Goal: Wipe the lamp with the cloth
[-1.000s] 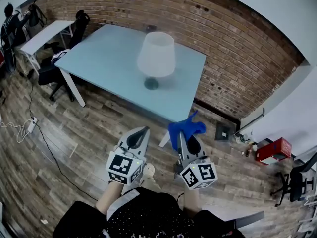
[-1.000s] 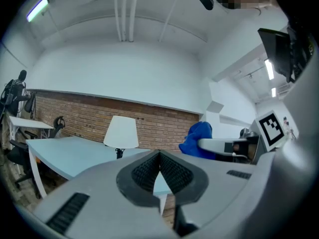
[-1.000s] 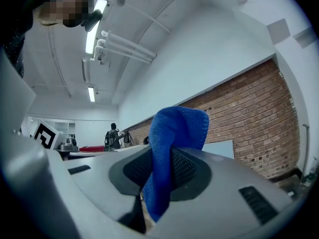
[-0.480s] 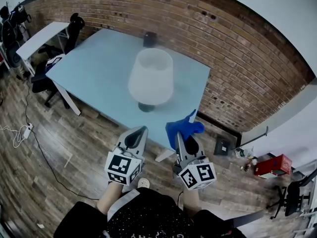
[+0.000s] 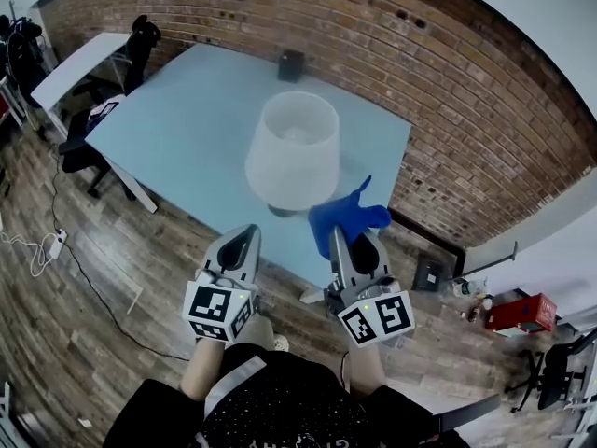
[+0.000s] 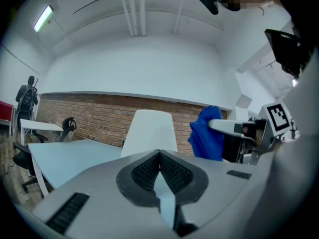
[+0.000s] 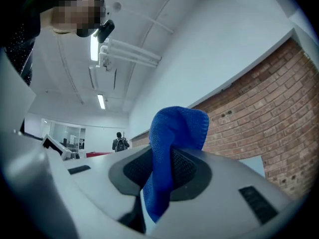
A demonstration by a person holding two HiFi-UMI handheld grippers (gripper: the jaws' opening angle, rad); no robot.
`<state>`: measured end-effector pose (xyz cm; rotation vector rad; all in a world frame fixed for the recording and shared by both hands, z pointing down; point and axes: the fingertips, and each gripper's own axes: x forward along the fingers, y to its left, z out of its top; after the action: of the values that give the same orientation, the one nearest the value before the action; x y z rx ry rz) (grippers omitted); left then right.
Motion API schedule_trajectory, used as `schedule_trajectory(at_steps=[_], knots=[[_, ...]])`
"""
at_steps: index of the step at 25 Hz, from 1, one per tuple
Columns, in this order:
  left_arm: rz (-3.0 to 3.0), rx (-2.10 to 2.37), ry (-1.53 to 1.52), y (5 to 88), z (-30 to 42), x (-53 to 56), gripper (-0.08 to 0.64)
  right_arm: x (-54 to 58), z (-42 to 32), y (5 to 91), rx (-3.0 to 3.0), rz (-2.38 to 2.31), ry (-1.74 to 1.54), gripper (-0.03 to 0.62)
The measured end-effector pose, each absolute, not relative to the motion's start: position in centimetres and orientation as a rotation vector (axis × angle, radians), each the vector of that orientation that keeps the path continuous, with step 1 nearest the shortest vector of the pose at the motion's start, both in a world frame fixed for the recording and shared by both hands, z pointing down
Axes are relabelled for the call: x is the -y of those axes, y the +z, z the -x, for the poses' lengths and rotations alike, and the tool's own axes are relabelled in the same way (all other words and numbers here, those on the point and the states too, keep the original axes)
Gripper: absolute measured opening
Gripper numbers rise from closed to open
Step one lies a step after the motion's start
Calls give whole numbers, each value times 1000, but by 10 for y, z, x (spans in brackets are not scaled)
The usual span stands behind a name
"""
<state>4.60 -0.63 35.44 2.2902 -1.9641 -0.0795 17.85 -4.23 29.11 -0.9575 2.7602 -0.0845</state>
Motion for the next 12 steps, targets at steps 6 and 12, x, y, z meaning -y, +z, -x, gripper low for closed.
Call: schedule_trajectory(at_steps=[6, 12], knots=[[-2310, 1979, -56, 349, -14, 53, 9, 94, -154, 226, -2664, 928, 100, 74], [-2308, 1984, -45, 341, 35, 99, 8, 139, -130, 216, -2585, 1060, 133, 74]])
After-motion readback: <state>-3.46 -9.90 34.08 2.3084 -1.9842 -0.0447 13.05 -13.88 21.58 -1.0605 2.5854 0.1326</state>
